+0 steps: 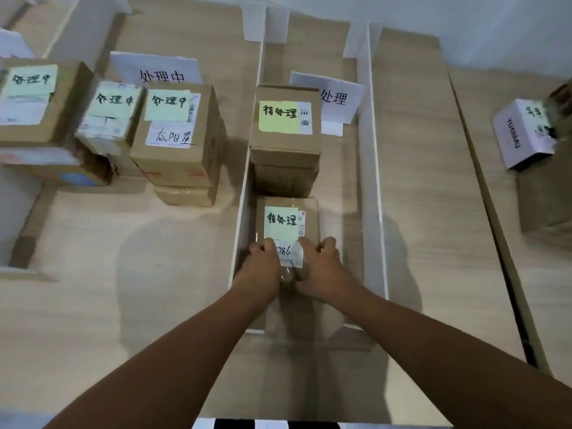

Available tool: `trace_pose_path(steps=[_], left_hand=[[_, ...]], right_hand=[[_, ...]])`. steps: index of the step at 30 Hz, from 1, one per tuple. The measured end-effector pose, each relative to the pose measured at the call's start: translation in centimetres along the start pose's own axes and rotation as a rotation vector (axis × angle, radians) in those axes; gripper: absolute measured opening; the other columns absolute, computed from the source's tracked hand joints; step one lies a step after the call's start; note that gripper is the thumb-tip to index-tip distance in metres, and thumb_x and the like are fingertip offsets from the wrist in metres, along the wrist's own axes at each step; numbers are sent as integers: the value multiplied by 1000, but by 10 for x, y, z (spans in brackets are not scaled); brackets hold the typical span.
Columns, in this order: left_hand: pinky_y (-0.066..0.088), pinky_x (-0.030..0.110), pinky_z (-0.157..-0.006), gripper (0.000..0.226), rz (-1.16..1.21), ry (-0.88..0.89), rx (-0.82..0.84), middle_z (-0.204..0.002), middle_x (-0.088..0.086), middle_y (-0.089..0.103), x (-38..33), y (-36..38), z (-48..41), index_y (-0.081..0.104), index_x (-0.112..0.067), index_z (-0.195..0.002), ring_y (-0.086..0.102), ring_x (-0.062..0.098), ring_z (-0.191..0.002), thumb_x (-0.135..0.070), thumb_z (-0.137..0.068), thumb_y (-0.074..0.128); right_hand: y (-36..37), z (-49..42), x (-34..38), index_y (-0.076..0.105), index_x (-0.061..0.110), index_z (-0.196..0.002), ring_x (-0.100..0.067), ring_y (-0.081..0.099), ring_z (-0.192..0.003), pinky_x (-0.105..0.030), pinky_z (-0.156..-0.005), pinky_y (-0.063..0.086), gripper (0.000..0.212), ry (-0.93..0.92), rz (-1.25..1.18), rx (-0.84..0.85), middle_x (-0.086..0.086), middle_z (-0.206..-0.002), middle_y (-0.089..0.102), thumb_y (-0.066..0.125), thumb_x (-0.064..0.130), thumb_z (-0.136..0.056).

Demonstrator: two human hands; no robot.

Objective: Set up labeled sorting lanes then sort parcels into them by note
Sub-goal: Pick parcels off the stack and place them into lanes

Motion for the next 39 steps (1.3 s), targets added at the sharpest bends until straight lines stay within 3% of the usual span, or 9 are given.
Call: trace_pose_path(steps=[6, 9, 12, 16, 19, 24, 28, 32, 39], left_hand=[[35, 47, -115, 75, -360, 166, -115, -162, 35, 4, -39, -35, 33, 18, -3, -153, 35, 47, -142, -27, -98, 62], [28, 48, -119, 81, -323, 360, -149, -162, 28, 17, -84, -63, 51, 17, -6, -156, 29, 45, -144, -39, -96, 60], [31, 42, -118, 98, -99, 611, -137, -160, 11, 33, -143, -91, 70, 23, -16, -156, 32, 31, -145, -52, -83, 76], [29, 41, -120, 117, -40, 808, -148, -161, 3, 34, -243, -81, 106, 24, -21, -158, 31, 26, -148, -66, -67, 82], [28, 42, -122, 120, -44, 927, -133, -163, 1, 31, -332, -36, 146, 24, -20, -159, 26, 25, -151, -73, -66, 79], [30, 41, -121, 118, -66, 1107, -163, -162, 2, 34, -481, 52, 231, 29, -22, -156, 28, 22, -150, -80, -65, 74], [23, 49, -124, 122, -136, 1163, -183, -166, 2, 26, -575, 116, 282, 25, -22, -159, 19, 24, -154, -89, -64, 62], [15, 53, -125, 130, -148, 1170, -193, -169, 3, 16, -632, 158, 306, 19, -23, -161, 8, 26, -157, -103, -60, 35], [11, 48, -127, 125, -97, 1054, -206, -170, 7, 7, -698, 200, 255, 14, -25, -161, 1, 27, -157, -98, -64, 45]], right_hand=[[-38, 30, -7, 5, 43, -155, -40, 25, -142, -49, -112, 37, 107, 110, -35, -56, -15, -152, 21, 77, 52, -76], [-93, 64, -6, 11, 36, -159, -35, 28, -142, -44, -115, 33, 92, 23, 42, -237, -6, -159, 23, 68, 39, -86], [-151, 117, -28, 21, 30, -158, -31, 31, -138, -41, -107, 37, 83, -32, 167, -394, -4, -158, 29, 66, 38, -89], [-210, 219, -133, 25, 32, -157, -27, 28, -144, -41, -113, 35, 80, 125, 145, -575, -4, -161, 28, 63, 49, -89], [-229, 314, -234, 28, 29, -157, -26, 28, -143, -44, -112, 37, 80, 290, 37, -673, -3, -159, 29, 65, 50, -89], [-230, 459, -372, 31, 28, -156, -25, 34, -140, -38, -110, 39, 84, 405, 17, -744, -3, -156, 34, 70, 51, -85], [-229, 535, -452, 38, 23, -154, -29, 38, -138, -38, -112, 36, 83, 409, 57, -785, -8, -152, 41, 72, 53, -84], [-224, 571, -519, 28, 31, -159, -25, 22, -151, -38, -122, 24, 86, 425, 30, -778, -5, -163, 26, 63, 64, -88], [-244, 535, -618, 13, 45, -159, -21, 12, -155, -41, -123, 25, 91, 374, -18, -722, -2, -168, 16, 49, 77, -82]])
Point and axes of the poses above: each hand's wrist, its own z-axis away from the middle knuckle, its own y-axis out of the palm, x = y × z, the point moved 10 cm from there along -z, towards the middle knuckle
